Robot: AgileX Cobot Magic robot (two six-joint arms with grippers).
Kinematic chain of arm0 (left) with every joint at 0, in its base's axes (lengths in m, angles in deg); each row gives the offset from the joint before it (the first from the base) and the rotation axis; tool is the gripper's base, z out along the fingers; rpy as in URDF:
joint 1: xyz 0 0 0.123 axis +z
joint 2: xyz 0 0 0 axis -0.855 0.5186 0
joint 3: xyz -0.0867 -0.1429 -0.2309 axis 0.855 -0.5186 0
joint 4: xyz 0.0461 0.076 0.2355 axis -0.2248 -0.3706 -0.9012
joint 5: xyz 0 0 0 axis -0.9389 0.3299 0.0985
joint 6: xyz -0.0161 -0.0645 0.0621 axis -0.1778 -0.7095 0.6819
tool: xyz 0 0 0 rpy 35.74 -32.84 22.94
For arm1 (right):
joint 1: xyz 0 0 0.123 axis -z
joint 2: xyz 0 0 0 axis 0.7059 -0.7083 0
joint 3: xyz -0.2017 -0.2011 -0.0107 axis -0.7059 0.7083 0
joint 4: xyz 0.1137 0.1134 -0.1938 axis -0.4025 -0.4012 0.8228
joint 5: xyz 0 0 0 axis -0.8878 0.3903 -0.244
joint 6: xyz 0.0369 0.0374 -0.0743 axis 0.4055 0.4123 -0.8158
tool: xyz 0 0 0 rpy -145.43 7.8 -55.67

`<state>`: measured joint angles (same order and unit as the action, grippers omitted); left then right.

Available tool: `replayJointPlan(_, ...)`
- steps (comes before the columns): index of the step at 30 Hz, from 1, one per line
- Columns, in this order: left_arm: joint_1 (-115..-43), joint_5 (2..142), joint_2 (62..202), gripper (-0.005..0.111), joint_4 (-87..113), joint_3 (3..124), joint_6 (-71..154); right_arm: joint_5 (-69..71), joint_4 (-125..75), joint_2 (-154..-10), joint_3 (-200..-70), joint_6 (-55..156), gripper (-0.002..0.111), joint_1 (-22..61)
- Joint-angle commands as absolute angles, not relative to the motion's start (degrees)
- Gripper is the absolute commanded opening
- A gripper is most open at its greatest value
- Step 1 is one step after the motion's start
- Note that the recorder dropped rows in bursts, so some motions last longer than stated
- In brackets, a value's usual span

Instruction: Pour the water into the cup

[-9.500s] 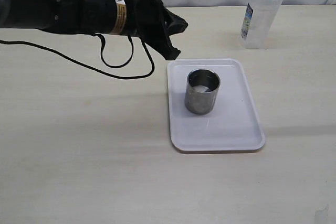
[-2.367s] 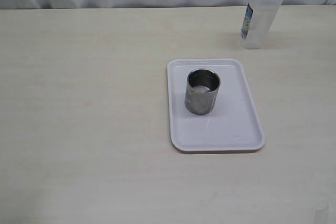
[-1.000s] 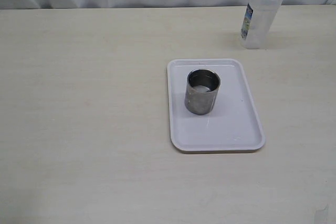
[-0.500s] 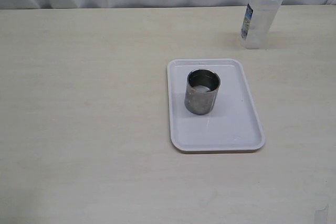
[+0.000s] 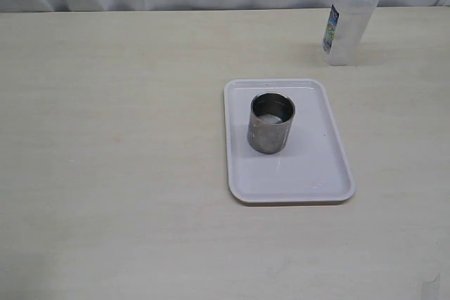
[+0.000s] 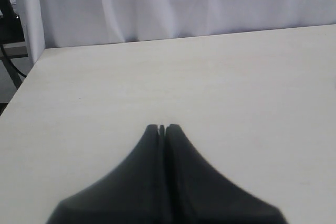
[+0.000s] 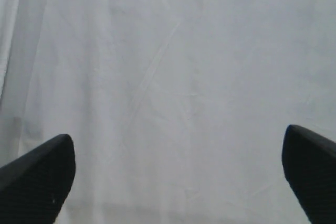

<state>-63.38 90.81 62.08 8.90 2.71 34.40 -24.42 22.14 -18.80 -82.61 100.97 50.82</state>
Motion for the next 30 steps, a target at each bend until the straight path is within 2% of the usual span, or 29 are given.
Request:
replayJointPlan(1, -63.10, 90.32, 61.90, 0.000, 9.17, 2.58, 34.40, -38.69, 19.71, -18.44, -78.00, 83.90, 0.110, 50.80)
replayJointPlan(9, -63.10, 90.32, 61.90, 0.000, 9.17, 2.58, 34.40, -47.04, 1.96, -18.44, -70.30, 74.22, 0.110, 50.80)
replayJointPlan(15, -63.10, 90.32, 61.90, 0.000, 9.17, 2.58, 34.40, -41.95, 1.79, -17.72, -70.30, 72.37, 0.110, 50.80)
replayJointPlan(22, -63.10, 90.32, 61.90, 0.000, 9.17, 2.58, 34.40, -28.93, -1.87, -11.35, -70.30, 70.12, 0.110, 50.80)
replayJointPlan(30, -63.10, 90.43, 61.90, 0.000, 9.17, 2.58, 34.40, -24.62, -7.18, -9.94, -70.30, 60.43, 0.110, 49.85)
